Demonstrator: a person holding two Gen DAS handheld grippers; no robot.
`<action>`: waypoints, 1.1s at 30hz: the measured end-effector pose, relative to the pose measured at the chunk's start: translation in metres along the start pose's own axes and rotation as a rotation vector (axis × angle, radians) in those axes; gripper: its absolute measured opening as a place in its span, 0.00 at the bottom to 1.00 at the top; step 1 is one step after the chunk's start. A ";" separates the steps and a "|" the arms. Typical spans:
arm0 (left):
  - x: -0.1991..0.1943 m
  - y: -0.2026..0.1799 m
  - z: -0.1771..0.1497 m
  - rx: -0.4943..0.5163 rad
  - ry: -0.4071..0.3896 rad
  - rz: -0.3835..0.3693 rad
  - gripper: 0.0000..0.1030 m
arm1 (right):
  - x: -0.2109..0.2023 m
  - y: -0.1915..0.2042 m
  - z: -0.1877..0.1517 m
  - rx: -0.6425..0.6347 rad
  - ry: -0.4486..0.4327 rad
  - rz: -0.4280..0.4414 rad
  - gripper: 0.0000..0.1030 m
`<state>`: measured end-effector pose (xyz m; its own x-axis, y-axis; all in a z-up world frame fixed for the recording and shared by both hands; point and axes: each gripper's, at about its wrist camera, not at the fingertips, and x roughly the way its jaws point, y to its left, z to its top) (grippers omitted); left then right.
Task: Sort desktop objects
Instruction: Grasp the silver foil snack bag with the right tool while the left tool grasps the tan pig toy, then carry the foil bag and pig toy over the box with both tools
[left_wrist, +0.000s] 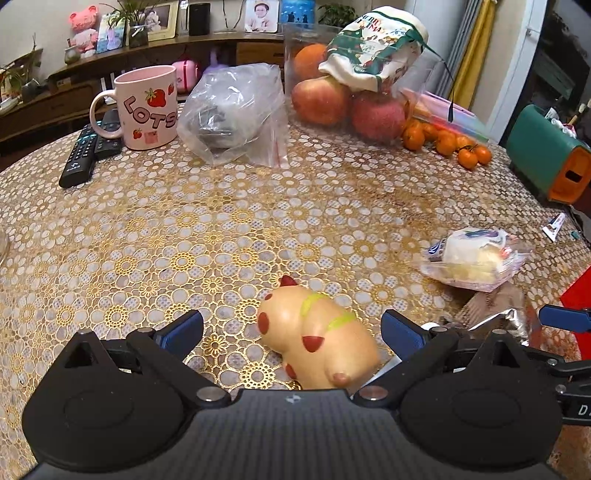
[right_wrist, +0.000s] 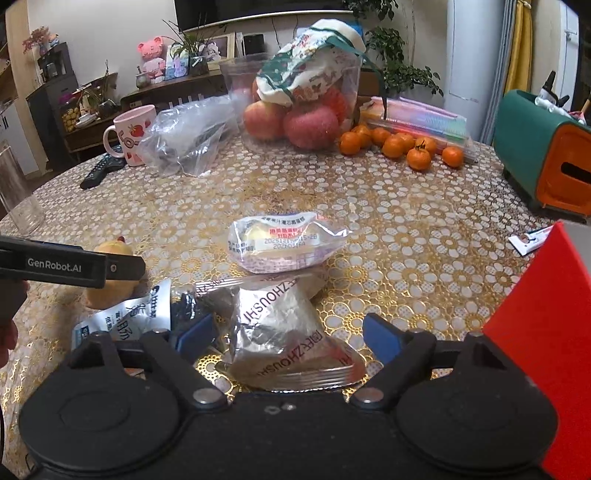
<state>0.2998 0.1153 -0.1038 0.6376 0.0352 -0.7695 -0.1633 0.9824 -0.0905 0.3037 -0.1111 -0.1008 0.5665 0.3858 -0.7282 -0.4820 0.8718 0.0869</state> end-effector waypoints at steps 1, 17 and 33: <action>0.001 0.000 -0.001 0.003 0.000 0.002 1.00 | 0.002 0.000 0.000 0.002 0.006 -0.001 0.82; -0.001 0.001 -0.011 0.020 -0.014 -0.032 0.60 | 0.008 -0.001 -0.001 0.028 0.012 0.011 0.67; -0.026 0.002 -0.018 0.024 -0.035 -0.044 0.50 | -0.018 0.003 -0.009 0.026 0.021 -0.013 0.49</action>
<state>0.2698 0.1128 -0.0956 0.6699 -0.0020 -0.7425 -0.1166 0.9873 -0.1079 0.2867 -0.1183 -0.0936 0.5580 0.3681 -0.7437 -0.4571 0.8844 0.0947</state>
